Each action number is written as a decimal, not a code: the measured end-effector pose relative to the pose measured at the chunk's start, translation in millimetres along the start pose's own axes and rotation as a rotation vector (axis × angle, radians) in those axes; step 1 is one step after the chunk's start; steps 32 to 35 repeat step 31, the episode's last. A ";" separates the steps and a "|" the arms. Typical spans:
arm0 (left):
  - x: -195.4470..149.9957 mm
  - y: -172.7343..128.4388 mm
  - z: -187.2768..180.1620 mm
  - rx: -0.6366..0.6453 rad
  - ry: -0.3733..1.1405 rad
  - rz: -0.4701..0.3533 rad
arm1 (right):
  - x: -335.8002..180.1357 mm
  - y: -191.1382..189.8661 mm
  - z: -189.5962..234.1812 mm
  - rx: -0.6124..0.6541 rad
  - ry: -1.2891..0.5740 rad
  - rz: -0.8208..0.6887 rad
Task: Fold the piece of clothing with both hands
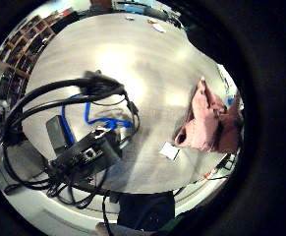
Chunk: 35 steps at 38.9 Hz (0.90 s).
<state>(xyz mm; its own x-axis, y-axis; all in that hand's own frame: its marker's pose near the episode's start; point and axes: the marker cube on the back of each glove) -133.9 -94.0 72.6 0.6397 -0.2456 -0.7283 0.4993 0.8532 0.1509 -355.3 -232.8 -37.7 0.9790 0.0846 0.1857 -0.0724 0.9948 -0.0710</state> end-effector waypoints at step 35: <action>-1.3 -0.2 -33.9 0.063 -0.184 -0.099 | 71.3 -11.2 -50.7 0.316 -0.175 -0.061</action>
